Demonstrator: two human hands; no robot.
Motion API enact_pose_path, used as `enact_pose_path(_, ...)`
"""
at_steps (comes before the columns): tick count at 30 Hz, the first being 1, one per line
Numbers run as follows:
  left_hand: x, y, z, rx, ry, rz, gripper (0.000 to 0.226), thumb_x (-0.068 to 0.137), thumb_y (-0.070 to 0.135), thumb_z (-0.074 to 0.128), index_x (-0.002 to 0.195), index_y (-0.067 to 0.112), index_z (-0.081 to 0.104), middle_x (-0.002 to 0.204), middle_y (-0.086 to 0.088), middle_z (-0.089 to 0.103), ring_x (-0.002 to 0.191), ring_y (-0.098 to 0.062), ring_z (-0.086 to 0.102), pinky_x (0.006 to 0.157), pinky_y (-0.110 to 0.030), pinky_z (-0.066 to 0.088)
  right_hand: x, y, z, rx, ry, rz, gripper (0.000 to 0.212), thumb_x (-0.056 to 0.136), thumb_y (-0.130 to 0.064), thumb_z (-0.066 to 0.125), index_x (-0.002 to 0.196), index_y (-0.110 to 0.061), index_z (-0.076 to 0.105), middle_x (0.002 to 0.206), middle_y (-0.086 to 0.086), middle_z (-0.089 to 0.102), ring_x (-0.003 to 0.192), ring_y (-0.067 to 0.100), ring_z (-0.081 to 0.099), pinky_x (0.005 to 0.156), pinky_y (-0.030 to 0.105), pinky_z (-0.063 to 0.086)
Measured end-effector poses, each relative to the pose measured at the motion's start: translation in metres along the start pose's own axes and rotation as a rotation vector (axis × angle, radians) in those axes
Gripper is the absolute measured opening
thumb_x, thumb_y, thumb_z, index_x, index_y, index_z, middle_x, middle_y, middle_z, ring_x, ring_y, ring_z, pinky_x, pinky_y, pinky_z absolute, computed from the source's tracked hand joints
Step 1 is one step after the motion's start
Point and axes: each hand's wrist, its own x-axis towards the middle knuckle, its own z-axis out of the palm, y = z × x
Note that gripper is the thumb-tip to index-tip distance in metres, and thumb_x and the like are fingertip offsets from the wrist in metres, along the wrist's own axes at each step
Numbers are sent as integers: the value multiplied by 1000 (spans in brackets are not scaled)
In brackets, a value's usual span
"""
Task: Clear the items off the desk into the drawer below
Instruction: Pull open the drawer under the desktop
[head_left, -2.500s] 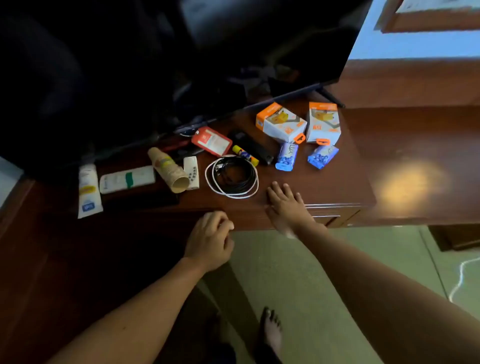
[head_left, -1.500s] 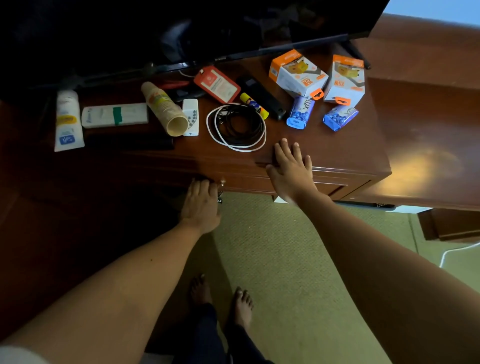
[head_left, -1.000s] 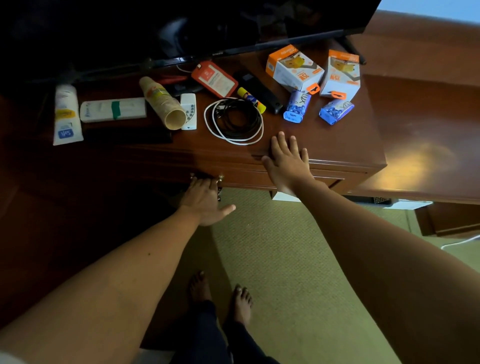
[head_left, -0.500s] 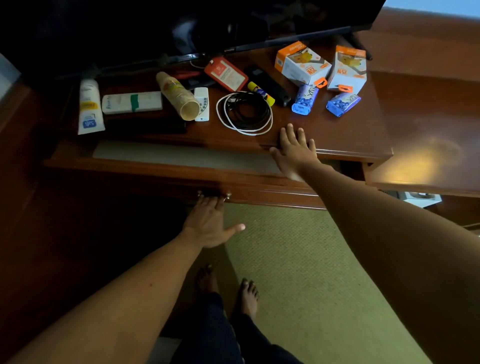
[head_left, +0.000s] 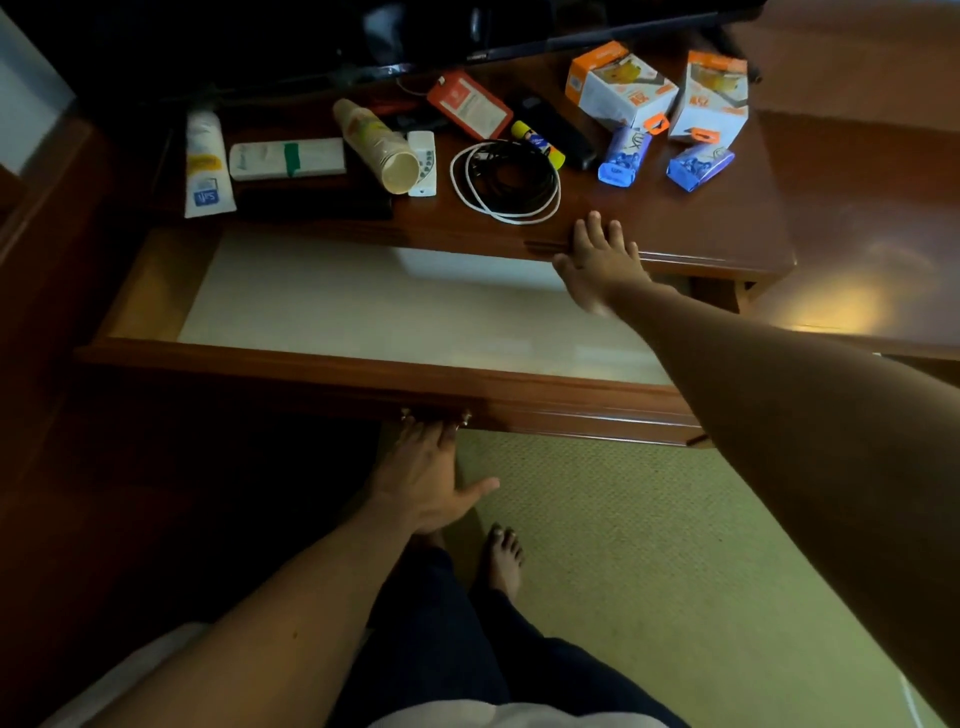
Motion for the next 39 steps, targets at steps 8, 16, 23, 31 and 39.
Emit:
enact_pose_path(8,-35,7,13,-62,8,6,107,80,88,20,156,12,20,161,-10,26,147,-30,23,122,-44,19,-4,2,0,-24,-5,-19,70,105,-50,23,161,-14,2,168,7,-9,153,32,-9,123,49,2)
enact_pose_path(16,-61,13,21,-99,20,-4,103,81,85,26,157,15,20,160,-8,29,146,-28,26,121,-41,20,-11,1,0,-55,-23,-2,70,105,-51,23,161,-15,1,168,6,-9,154,30,-8,123,48,4)
enact_pose_path(23,-73,17,26,-112,-4,1,95,85,82,26,155,19,23,158,-7,33,145,-26,29,121,-42,22,-16,0,0,-68,-29,3,70,105,-52,23,161,-15,1,168,6,-9,154,30,-7,123,49,3)
enact_pose_path(31,-91,26,25,-116,70,-20,88,92,72,16,155,12,27,160,-10,32,148,-27,26,123,-40,15,-40,0,0,-50,-48,-18,69,104,-54,24,160,-15,13,168,7,-4,154,31,0,122,53,4)
enact_pose_path(39,-72,44,-49,-186,591,236,38,92,40,51,114,15,68,112,-1,69,100,-23,60,85,-37,46,-75,-3,9,104,-105,-48,50,99,-41,48,145,-21,50,151,8,47,137,31,45,113,44,37)
